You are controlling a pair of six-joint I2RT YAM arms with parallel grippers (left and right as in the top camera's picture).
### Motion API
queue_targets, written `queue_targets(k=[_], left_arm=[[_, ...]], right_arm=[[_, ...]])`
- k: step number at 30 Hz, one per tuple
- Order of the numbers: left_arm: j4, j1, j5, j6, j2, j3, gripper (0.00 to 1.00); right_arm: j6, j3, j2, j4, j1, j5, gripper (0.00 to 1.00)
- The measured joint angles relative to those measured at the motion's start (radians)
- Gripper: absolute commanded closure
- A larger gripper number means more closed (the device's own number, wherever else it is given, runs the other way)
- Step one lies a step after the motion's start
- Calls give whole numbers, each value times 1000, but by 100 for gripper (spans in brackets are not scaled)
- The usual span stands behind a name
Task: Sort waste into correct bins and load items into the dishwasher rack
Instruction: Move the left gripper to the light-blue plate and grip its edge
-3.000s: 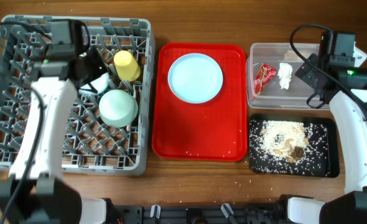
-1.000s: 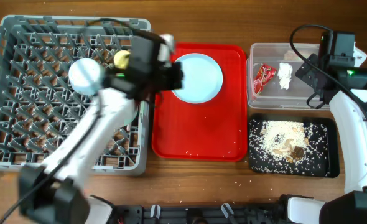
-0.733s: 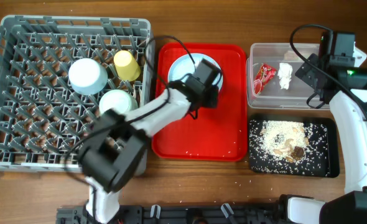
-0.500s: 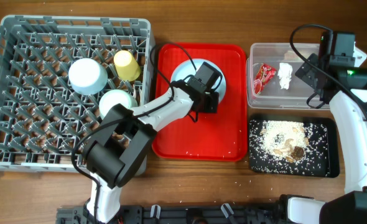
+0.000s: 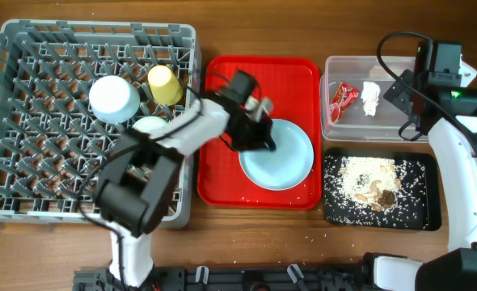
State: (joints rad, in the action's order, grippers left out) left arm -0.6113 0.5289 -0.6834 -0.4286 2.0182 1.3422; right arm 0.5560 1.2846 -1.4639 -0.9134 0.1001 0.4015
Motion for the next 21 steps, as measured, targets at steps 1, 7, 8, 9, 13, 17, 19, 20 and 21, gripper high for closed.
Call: queue_targets(k=[1, 7, 8, 9, 13, 17, 19, 20, 21], left_arm=[[-26, -27, 42, 0, -47, 4, 95], [-241, -50, 424, -3, -252, 30, 50], [-270, -50, 460, -3, -246, 30, 50], [-277, -50, 480, -3, -241, 28, 50], [-274, -49, 520, -4, -232, 12, 70], [-258, -10, 537, 3, -188, 9, 78], [-236, 23, 537, 4, -159, 8, 79], [-223, 49, 537, 4, -138, 8, 81], [-217, 69, 538, 4, -126, 6, 81]], right_arm=[[0, 0, 0, 0, 0, 0, 0], [0, 0, 0, 0, 0, 0, 0], [0, 0, 0, 0, 0, 0, 0], [0, 0, 0, 0, 0, 0, 0], [0, 0, 0, 1, 0, 0, 0], [0, 0, 0, 0, 0, 0, 0], [0, 0, 0, 0, 0, 0, 0], [0, 0, 0, 0, 0, 0, 0], [0, 0, 0, 0, 0, 0, 0]])
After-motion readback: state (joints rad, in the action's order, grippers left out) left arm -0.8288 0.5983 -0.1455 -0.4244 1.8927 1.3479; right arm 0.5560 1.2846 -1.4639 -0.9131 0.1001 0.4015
